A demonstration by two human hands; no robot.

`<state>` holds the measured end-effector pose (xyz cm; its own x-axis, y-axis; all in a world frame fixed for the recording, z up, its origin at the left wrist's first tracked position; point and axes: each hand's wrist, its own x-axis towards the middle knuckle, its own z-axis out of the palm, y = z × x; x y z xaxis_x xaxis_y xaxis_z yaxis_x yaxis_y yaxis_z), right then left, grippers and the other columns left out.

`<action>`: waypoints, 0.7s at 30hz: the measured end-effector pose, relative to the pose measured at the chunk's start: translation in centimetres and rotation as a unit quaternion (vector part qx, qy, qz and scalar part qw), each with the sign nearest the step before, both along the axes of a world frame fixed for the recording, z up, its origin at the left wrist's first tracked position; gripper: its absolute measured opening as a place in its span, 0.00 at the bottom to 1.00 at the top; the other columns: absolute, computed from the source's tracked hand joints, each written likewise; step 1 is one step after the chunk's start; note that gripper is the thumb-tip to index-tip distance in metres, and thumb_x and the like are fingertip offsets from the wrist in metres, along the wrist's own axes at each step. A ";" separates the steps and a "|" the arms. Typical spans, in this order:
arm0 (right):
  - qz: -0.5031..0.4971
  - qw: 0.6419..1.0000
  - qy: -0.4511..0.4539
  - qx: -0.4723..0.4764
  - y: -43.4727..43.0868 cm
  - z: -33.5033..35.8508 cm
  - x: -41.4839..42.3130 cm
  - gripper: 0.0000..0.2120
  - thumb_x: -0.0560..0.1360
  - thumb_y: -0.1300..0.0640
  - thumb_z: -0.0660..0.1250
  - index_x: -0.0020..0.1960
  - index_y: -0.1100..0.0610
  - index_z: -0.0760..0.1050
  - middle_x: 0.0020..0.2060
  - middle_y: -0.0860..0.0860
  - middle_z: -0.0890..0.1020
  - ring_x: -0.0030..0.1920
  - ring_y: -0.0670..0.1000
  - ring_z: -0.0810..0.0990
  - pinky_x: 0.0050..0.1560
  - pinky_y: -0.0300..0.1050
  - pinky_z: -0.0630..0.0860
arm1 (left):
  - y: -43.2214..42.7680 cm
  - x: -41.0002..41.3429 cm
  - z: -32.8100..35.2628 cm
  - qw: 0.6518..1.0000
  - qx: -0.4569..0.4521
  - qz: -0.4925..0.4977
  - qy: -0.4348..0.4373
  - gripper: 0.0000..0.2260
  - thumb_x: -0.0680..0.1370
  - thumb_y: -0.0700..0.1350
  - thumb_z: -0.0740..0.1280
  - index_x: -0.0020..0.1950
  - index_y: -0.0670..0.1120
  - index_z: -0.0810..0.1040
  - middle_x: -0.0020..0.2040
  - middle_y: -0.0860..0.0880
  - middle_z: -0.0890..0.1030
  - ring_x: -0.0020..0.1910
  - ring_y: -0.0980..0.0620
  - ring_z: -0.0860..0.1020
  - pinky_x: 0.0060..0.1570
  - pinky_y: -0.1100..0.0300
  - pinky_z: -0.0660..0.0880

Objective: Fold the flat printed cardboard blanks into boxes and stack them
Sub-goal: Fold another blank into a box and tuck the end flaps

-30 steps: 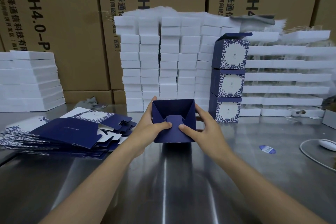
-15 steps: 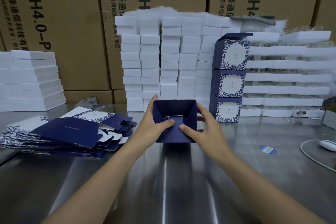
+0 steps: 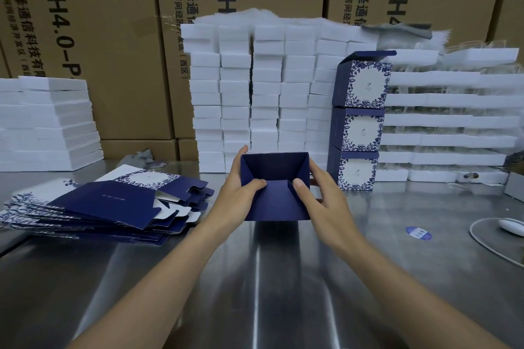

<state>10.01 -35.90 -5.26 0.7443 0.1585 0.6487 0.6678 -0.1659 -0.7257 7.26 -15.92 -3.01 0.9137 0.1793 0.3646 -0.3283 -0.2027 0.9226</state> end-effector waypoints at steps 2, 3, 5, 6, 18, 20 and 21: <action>0.006 1.000 0.000 0.004 0.0 0.0 -0.1 0.26 0.83 0.39 0.65 0.80 0.38 0.67 0.71 0.34 0.75 0.67 0.36 0.76 0.53 0.28 0.76 | -0.1 -0.3 0.3 1.000 -0.012 -0.007 -0.001 0.33 0.82 0.42 0.68 0.79 0.70 0.60 0.54 0.75 0.81 0.57 0.68 0.80 0.53 0.67 0.74; 0.009 1.000 0.002 0.009 0.0 0.1 -0.2 0.26 0.82 0.37 0.64 0.78 0.36 0.68 0.70 0.33 0.76 0.65 0.36 0.77 0.53 0.27 0.75 | -0.2 -0.6 0.4 1.000 -0.020 -0.013 -0.004 0.32 0.81 0.44 0.68 0.79 0.69 0.61 0.55 0.73 0.81 0.60 0.65 0.80 0.56 0.64 0.75; 0.016 0.999 0.017 0.025 0.1 0.3 -0.5 0.22 0.80 0.33 0.62 0.73 0.30 0.70 0.67 0.32 0.79 0.64 0.36 0.79 0.54 0.28 0.75 | -0.3 -1.0 0.8 0.998 -0.049 -0.028 -0.012 0.32 0.77 0.51 0.69 0.80 0.65 0.63 0.61 0.67 0.82 0.65 0.59 0.80 0.63 0.59 0.75; 0.020 0.999 0.027 0.036 0.2 0.4 -0.6 0.20 0.80 0.32 0.61 0.71 0.29 0.71 0.65 0.33 0.80 0.63 0.37 0.79 0.54 0.29 0.75 | -0.4 -1.2 0.9 0.997 -0.066 -0.036 -0.014 0.32 0.76 0.55 0.69 0.80 0.64 0.65 0.65 0.63 0.81 0.67 0.57 0.79 0.68 0.55 0.75; 0.044 0.988 0.067 0.134 0.6 1.2 -0.3 0.18 0.73 0.52 0.66 0.63 0.45 0.77 0.56 0.41 0.84 0.58 0.45 0.82 0.58 0.47 0.79 | -0.5 -2.3 2.0 0.988 -0.141 0.010 -0.054 0.30 0.70 0.78 0.62 0.71 0.73 0.70 0.72 0.54 0.77 0.71 0.48 0.77 0.68 0.42 0.75; 0.063 0.989 0.049 0.124 0.6 1.1 -0.4 0.27 0.69 0.65 0.62 0.66 0.47 0.74 0.55 0.43 0.82 0.57 0.43 0.82 0.51 0.40 0.79 | -0.3 -2.3 2.2 0.983 -0.161 0.035 -0.085 0.28 0.73 0.74 0.65 0.72 0.70 0.70 0.69 0.58 0.76 0.69 0.51 0.76 0.67 0.44 0.74; 0.065 0.991 0.036 0.109 0.7 1.0 -0.5 0.30 0.69 0.70 0.60 0.66 0.46 0.73 0.55 0.46 0.81 0.55 0.42 0.81 0.50 0.38 0.79 | -0.2 -2.1 2.3 0.981 -0.164 0.044 -0.097 0.28 0.74 0.72 0.66 0.73 0.69 0.70 0.67 0.61 0.75 0.68 0.55 0.75 0.66 0.45 0.74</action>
<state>9.51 -35.21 -4.29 0.7720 0.1185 0.6245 0.6187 0.0850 -0.7810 5.11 -16.11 -0.75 0.8087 0.3920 0.4385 -0.4979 0.0594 0.8652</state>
